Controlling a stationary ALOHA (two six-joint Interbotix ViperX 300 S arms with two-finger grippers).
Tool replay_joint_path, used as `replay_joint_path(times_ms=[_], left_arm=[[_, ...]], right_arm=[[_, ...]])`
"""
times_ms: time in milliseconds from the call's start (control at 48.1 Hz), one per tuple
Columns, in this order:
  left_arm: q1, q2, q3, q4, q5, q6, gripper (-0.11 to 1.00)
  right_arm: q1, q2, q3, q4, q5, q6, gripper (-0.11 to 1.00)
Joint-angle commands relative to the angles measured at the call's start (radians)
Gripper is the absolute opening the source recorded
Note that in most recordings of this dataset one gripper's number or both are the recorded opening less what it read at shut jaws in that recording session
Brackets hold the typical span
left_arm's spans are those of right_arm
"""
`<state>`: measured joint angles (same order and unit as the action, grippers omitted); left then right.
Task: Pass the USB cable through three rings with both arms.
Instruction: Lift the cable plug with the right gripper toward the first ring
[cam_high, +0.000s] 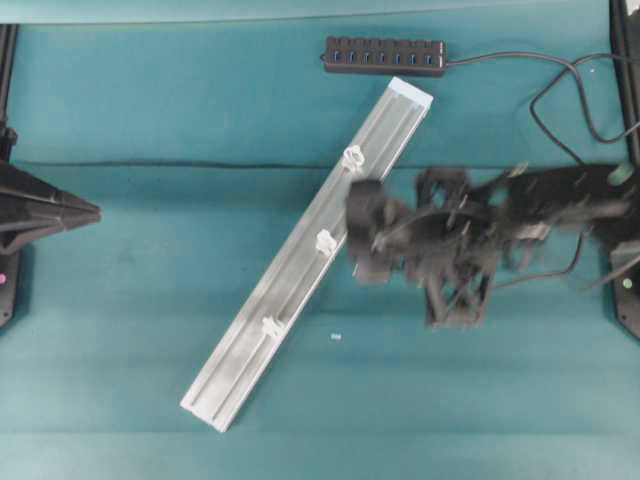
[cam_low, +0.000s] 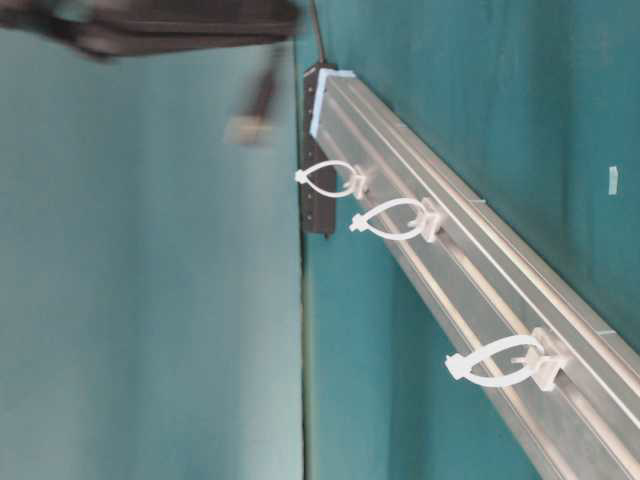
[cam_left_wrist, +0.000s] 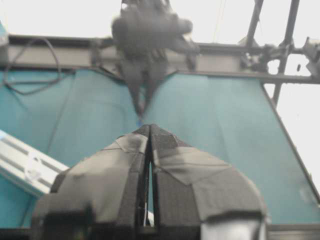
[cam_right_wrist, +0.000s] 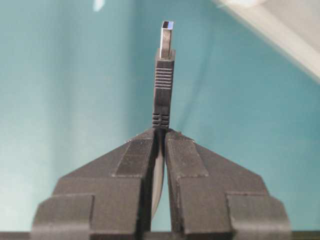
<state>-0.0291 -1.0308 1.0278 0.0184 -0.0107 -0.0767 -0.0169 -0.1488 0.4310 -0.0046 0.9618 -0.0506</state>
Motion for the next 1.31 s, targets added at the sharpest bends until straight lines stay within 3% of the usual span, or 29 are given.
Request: replay_joint_path(times_ms=[0, 146, 353, 457, 665, 915, 1164, 1289], left_arm=[[-0.005, 0.008, -0.015, 0.002, -0.006, -0.005, -0.02], [-0.005, 0.006, -0.018, 0.002, -0.009, 0.006, -0.02], [-0.005, 0.008, -0.017, 0.002, -0.009, 0.006, -0.02], [-0.005, 0.006, -0.018, 0.000, -0.009, 0.000, -0.02], [-0.009, 0.002, -0.021, 0.002, -0.005, -0.005, -0.02], [-0.008, 0.008, -0.020, 0.002, -0.005, 0.006, -0.02], [-0.009, 0.008, -0.020, 0.002, 0.008, 0.006, -0.02], [-0.009, 0.002, -0.025, 0.002, 0.008, 0.000, -0.02]], right_arm=[[-0.041, -0.025, -0.023, -0.003, 0.060, -0.032, 0.07], [-0.110, -0.040, -0.049, -0.005, 0.144, -0.089, 0.07], [-0.232, -0.044, -0.069, -0.015, 0.150, -0.212, 0.07], [-0.314, -0.040, -0.069, -0.057, 0.152, -0.299, 0.07], [-0.403, -0.032, -0.083, -0.144, 0.160, -0.486, 0.07], [-0.522, -0.003, -0.126, -0.181, 0.163, -0.626, 0.07], [-0.525, 0.110, -0.138, -0.187, 0.092, -0.851, 0.07], [-0.500, 0.150, -0.153, -0.189, 0.041, -0.908, 0.07]])
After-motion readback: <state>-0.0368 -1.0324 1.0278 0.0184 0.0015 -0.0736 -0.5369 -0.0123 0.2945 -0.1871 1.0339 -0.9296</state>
